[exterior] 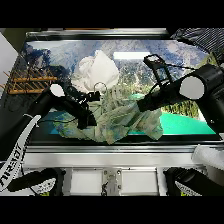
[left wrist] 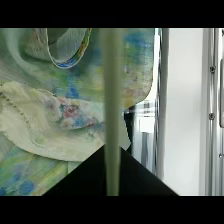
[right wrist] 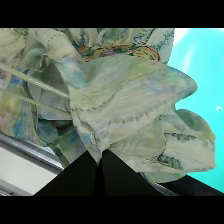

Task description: Fold the clothes and pants, and hang the long-sleeved shirts on hangers.

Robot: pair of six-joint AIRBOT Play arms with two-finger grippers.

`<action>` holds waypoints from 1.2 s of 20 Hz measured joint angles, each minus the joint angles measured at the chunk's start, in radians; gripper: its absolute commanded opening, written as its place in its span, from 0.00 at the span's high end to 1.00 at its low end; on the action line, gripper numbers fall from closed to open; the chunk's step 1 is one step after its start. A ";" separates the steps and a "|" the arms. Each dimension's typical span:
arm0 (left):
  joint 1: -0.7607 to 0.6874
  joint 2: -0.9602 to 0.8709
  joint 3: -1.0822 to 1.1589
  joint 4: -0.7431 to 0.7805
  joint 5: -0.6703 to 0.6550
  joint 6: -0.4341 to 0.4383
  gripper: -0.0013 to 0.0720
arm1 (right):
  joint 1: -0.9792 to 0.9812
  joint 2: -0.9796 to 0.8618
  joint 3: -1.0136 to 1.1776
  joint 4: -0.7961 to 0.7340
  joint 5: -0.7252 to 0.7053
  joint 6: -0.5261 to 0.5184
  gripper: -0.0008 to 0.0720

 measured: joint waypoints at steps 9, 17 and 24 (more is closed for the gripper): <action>-0.001 -0.002 0.006 -0.033 0.013 0.000 0.97 | 0.140 -0.006 0.004 0.011 -0.179 0.043 0.97; -0.001 -0.002 0.006 -0.037 0.014 0.000 0.97 | 0.233 -0.052 0.004 0.031 -0.282 0.053 0.95; -0.001 -0.002 0.006 -0.037 0.014 0.000 0.97 | 0.242 -0.058 0.011 0.034 -0.296 0.053 0.19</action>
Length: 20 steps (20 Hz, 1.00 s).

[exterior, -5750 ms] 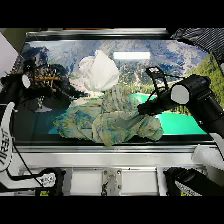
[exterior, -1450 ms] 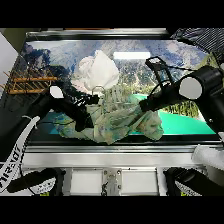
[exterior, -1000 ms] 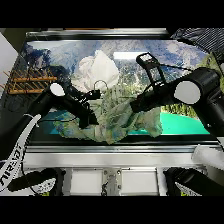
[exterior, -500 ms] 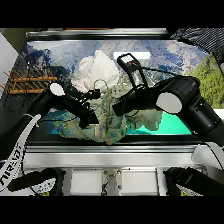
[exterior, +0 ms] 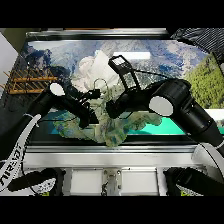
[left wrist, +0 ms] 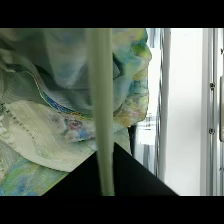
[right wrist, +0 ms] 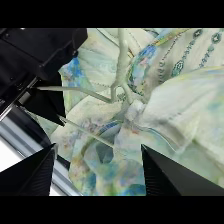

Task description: Fold the clothes and pants, and hang the long-sleeved shirts on hangers.

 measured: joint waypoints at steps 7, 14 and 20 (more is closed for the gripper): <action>0.000 0.000 0.000 0.000 -0.001 0.001 0.97 | -0.180 0.044 0.052 0.148 0.186 -0.207 0.14; 0.000 0.000 0.000 0.002 -0.001 0.001 0.97 | -0.554 0.033 0.060 0.579 0.343 -0.589 0.14; 0.000 0.000 0.000 0.002 -0.001 0.005 0.97 | -0.716 0.016 0.056 0.682 0.405 -0.834 0.14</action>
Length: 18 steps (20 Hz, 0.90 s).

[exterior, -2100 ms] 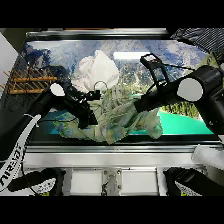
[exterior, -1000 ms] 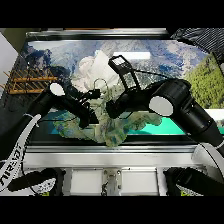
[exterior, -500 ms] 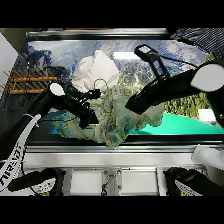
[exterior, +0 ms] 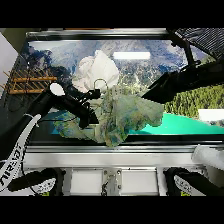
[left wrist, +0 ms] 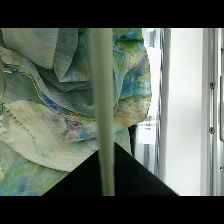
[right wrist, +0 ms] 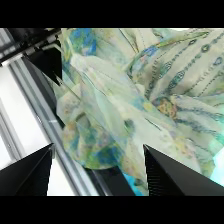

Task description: Fold the clothes and pants, and hang the long-sleeved shirts on hangers.

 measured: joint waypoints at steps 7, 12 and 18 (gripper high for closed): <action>0.000 0.000 0.000 0.001 -0.006 0.055 0.97 | -0.304 -0.089 -0.135 0.223 0.156 -0.436 0.14; 0.000 0.000 0.000 0.001 -0.006 0.070 0.97 | -0.370 -0.212 -0.233 0.317 0.235 -0.730 0.14; 0.000 0.000 0.000 0.000 -0.007 0.074 0.97 | -0.301 -0.320 -0.257 0.391 0.257 -0.869 0.14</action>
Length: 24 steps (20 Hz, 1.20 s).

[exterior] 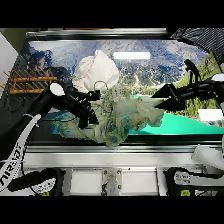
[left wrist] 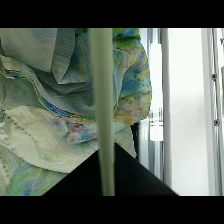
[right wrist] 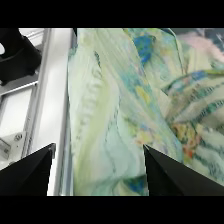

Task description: Fold the clothes and pants, and hang the long-sleeved shirts on hangers.

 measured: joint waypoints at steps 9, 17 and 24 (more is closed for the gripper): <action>0.000 0.000 0.000 0.000 -0.001 0.003 0.97 | 0.080 -0.044 -0.003 0.043 0.003 -0.033 0.14; 0.000 0.000 0.000 0.007 -0.003 0.003 0.97 | 0.103 -0.046 -0.003 0.043 0.003 -0.035 0.14; 0.000 0.000 0.000 0.004 -0.003 0.000 0.97 | 0.106 -0.046 -0.003 0.044 0.000 -0.035 0.14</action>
